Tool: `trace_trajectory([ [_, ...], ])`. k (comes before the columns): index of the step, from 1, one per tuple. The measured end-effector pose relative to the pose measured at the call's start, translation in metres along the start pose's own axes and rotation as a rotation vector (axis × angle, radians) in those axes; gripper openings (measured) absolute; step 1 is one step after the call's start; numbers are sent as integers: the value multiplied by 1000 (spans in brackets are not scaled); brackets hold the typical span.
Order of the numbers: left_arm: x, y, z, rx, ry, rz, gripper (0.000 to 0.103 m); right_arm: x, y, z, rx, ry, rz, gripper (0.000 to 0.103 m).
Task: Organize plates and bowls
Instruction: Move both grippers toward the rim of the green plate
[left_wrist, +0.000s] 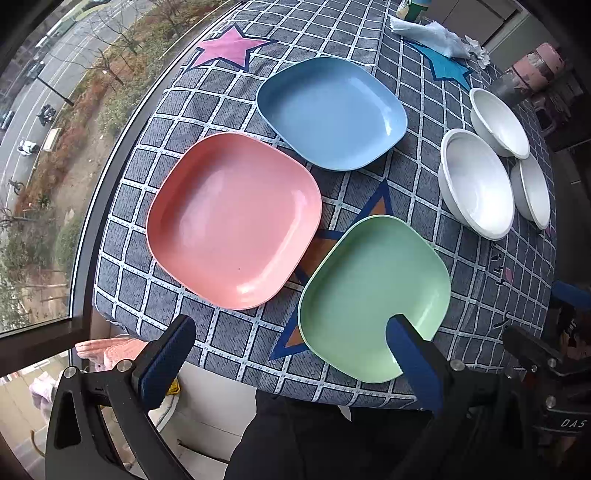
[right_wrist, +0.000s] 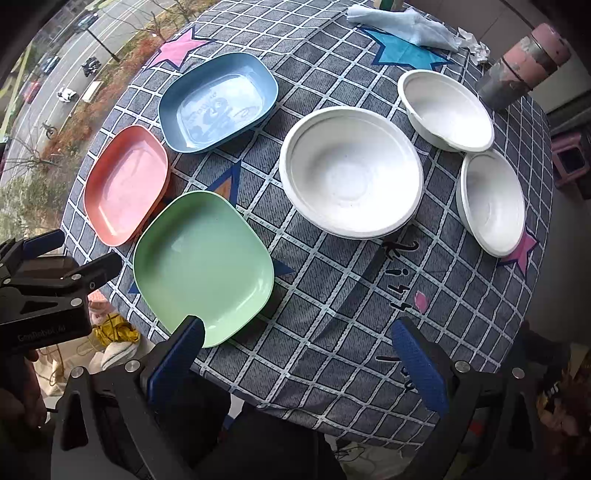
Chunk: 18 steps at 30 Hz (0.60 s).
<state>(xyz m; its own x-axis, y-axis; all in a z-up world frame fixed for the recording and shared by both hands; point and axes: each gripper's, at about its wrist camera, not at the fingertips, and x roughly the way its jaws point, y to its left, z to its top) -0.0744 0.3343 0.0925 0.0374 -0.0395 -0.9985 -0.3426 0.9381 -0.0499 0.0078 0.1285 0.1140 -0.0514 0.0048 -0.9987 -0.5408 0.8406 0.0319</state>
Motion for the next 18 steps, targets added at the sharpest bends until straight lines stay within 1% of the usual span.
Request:
trace_trajectory([
  [4, -3, -5, -2, -18, -5, 15, 103, 2, -5, 0, -25, 15, 0, 102],
  [7, -4, -8, -5, -32, -8, 24, 103, 1, -8, 0, -41, 9, 11, 102],
  [18, -1, -11, -22, -73, 21, 46, 103, -1, -6, -1, -107, -12, 45, 102],
])
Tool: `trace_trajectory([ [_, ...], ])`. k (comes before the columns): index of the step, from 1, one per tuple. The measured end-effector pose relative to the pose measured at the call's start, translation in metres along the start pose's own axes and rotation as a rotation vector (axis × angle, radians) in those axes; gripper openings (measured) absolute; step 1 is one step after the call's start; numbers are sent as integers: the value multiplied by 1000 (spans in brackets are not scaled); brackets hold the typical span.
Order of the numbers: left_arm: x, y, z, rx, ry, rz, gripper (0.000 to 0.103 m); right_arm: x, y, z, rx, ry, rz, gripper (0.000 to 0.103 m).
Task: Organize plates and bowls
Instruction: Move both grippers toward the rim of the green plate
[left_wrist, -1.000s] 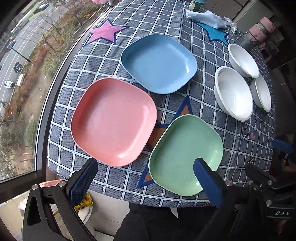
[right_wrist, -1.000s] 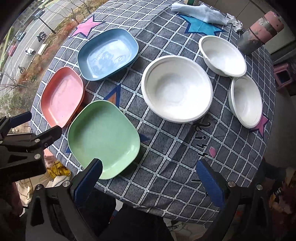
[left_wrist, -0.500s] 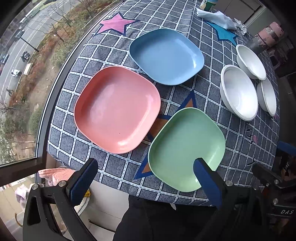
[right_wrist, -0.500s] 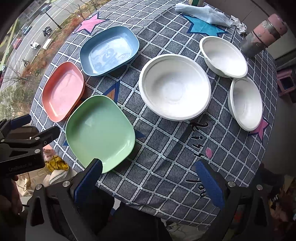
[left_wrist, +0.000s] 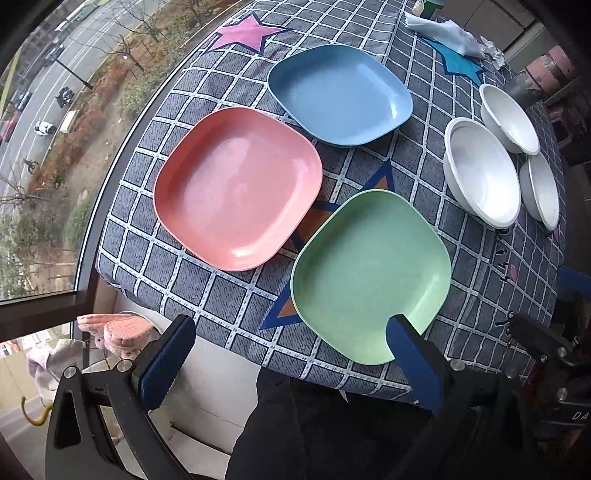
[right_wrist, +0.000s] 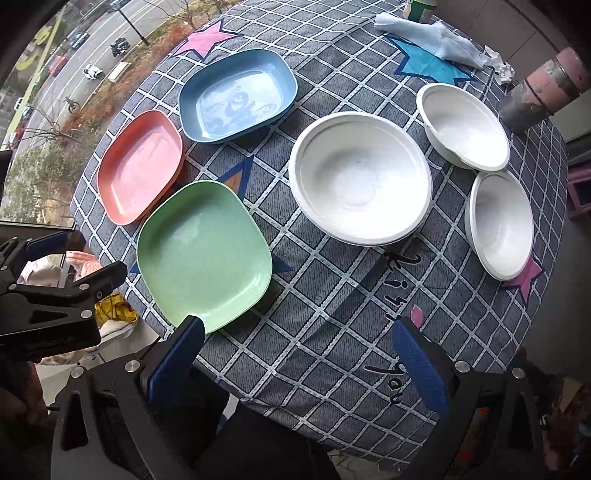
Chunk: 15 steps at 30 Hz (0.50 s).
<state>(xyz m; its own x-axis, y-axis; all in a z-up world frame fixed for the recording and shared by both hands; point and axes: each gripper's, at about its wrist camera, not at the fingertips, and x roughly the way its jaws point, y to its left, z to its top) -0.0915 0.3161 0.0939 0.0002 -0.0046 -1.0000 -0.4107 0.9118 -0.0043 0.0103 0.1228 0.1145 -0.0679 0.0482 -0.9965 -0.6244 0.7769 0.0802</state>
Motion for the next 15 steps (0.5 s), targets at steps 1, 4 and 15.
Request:
trace_trajectory([
  [1, -1, 1, -1, -4, -1, 1, 103, -1, 0, 0, -2, -3, 3, 102],
  [4, -3, 2, -1, -12, -5, 4, 103, -3, 1, 3, -10, -13, 8, 102],
  [15, -2, -1, 6, -9, -1, -12, 103, -10, 18, 6, -119, -47, -44, 102],
])
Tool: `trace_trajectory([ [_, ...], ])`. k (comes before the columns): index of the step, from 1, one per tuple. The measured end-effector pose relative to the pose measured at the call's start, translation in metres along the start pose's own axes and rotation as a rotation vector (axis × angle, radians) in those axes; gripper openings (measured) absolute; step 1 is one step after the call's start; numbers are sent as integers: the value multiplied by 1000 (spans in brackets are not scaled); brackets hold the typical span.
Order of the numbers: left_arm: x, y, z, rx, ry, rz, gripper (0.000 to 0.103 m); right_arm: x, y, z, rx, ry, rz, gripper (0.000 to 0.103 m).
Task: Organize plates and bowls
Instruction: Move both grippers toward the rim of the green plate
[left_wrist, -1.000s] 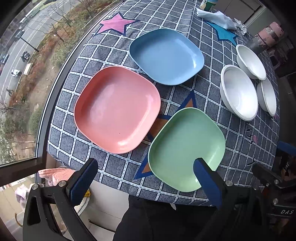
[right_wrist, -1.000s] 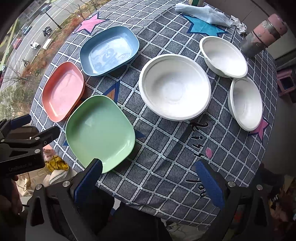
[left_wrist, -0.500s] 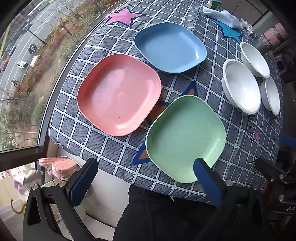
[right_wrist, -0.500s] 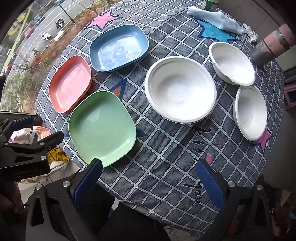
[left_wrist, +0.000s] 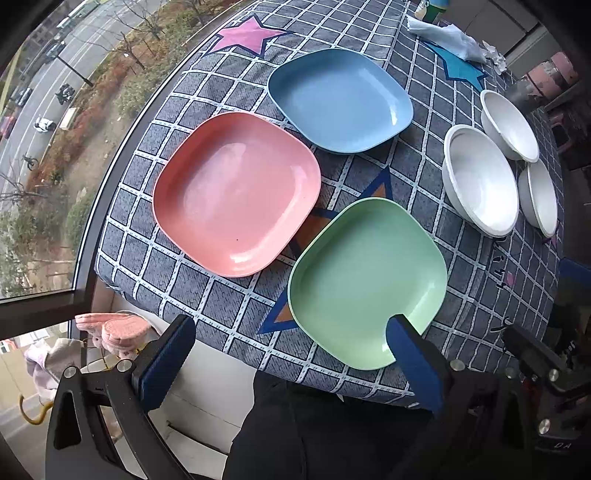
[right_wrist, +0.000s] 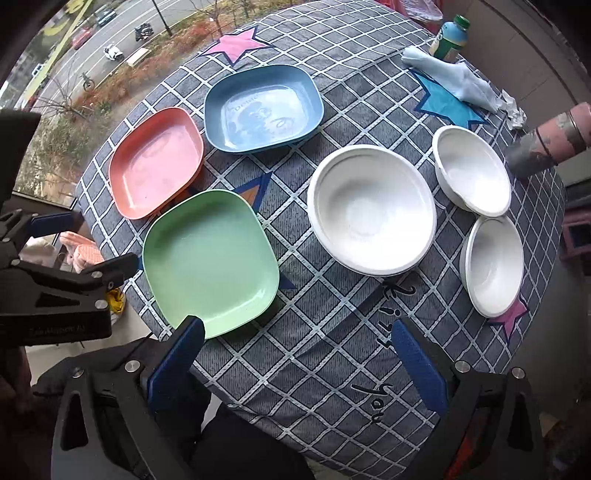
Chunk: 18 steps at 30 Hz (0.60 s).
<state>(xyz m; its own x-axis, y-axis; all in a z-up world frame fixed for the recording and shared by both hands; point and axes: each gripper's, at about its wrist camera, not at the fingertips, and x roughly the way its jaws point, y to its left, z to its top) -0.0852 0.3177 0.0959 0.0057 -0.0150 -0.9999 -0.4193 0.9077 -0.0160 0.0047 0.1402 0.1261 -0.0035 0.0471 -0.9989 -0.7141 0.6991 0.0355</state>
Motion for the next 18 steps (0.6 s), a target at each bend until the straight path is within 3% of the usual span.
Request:
trace_trajectory([
  [6, 3, 4, -4, -23, -2, -25, 103, 11, -12, 1, 52, 59, 12, 102],
  [18, 26, 28, -24, -145, 60, -100, 101, 29, 16, 10, -89, 95, 7, 102],
])
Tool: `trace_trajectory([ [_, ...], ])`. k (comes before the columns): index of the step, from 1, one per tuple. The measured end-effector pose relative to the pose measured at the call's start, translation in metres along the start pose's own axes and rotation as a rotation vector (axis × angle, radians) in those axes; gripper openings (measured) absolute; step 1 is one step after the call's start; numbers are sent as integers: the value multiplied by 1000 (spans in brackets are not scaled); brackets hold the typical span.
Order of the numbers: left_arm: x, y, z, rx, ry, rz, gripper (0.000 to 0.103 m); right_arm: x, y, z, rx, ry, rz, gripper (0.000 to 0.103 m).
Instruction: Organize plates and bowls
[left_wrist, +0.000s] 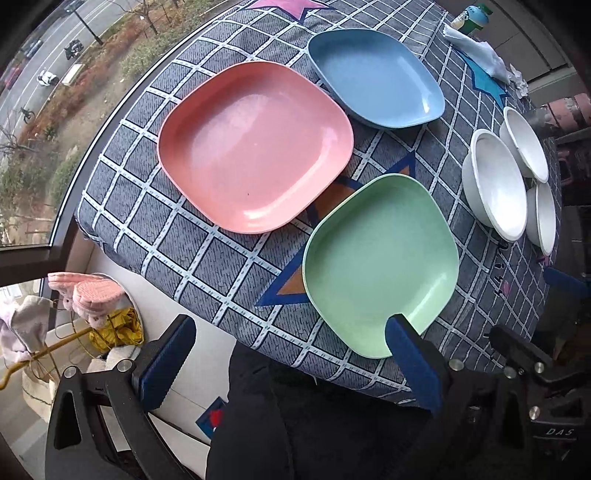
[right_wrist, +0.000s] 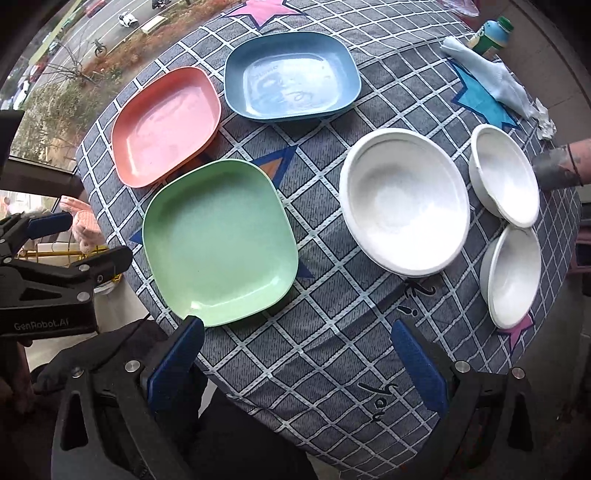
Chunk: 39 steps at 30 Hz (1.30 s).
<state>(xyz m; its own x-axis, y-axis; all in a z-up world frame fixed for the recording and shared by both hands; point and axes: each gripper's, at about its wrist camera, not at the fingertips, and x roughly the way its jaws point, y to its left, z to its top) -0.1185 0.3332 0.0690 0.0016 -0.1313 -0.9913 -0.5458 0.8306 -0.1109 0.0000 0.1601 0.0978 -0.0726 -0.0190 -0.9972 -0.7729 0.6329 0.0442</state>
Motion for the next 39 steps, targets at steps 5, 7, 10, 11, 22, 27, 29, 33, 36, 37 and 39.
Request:
trace_trajectory([
  [5, 20, 3, -3, -35, 58, -18, 95, 21, -10, 0, 36, 15, 8, 101],
  [7, 23, -1, -2, -24, 64, -4, 95, 26, -13, -3, 52, 21, 11, 101],
  [10, 26, -12, 3, 12, 48, 31, 94, 28, -18, -9, 69, 13, 34, 101],
  [11, 27, -15, 5, 22, 46, 36, 91, 27, -19, -10, 72, 6, 40, 96],
  [22, 46, -19, 19, 12, 68, 28, 45, 49, -28, -7, 145, 11, 153, 76],
  [27, 53, -25, 28, 51, 53, 63, 45, 68, -30, 7, 211, 34, 192, 76],
  [29, 55, -27, 32, 67, 47, 65, 45, 75, -27, 10, 222, 42, 206, 65],
  [33, 62, -35, 39, 113, 57, 40, 28, 89, -18, 11, 215, 90, 204, 44],
  [36, 67, -39, 39, 180, 69, 56, 21, 93, -14, 11, 206, 107, 181, 33],
  [37, 66, -40, 39, 190, 68, 57, 20, 94, -14, 11, 209, 105, 178, 31],
  [39, 64, -39, 40, 193, 65, 59, 20, 94, -18, 11, 227, 102, 163, 18],
])
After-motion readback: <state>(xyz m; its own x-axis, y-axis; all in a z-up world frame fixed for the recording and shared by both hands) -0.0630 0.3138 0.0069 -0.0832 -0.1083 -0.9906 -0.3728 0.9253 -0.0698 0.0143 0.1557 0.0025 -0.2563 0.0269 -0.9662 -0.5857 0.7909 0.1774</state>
